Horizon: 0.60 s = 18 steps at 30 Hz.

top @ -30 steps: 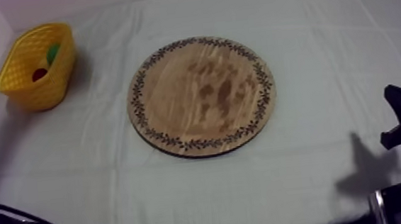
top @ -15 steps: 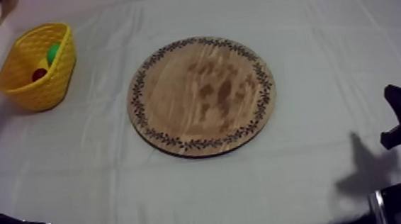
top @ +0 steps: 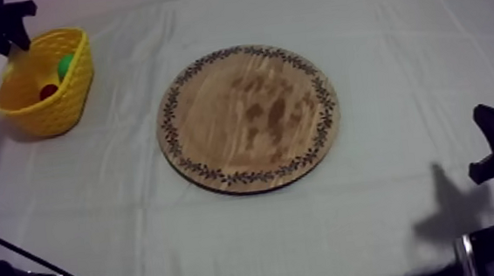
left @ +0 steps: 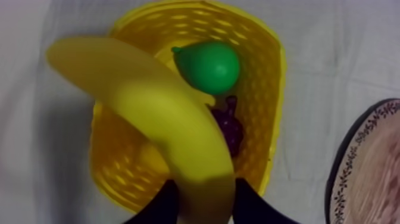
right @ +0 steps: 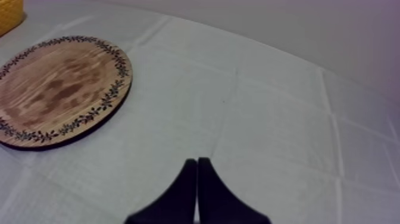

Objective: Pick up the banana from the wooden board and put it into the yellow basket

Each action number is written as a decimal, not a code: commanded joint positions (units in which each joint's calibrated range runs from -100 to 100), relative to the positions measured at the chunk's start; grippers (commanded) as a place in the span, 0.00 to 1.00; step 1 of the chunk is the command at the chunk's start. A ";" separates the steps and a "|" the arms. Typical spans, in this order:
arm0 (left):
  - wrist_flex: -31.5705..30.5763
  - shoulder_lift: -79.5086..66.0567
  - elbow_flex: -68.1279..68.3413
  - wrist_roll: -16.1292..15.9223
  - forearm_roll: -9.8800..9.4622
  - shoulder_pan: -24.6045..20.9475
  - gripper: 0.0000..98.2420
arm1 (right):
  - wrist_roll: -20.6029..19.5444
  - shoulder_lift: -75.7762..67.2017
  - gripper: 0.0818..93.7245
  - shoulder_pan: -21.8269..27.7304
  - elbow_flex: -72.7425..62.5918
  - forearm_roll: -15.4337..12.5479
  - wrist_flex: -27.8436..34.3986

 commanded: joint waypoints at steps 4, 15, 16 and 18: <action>-2.18 -2.30 2.15 0.65 -0.01 -0.28 0.59 | 0.01 0.00 0.00 0.01 -0.03 -0.03 0.00; -2.91 -19.29 8.13 3.33 0.13 1.34 0.70 | -0.04 0.00 0.00 0.01 -0.03 -0.03 0.00; -2.89 -21.59 8.35 3.60 0.04 1.77 0.67 | -0.04 0.00 0.00 0.01 -0.03 -0.03 0.00; -2.87 -26.03 8.73 4.25 -0.45 2.87 0.61 | -0.04 0.00 0.00 0.01 -0.03 -0.03 0.00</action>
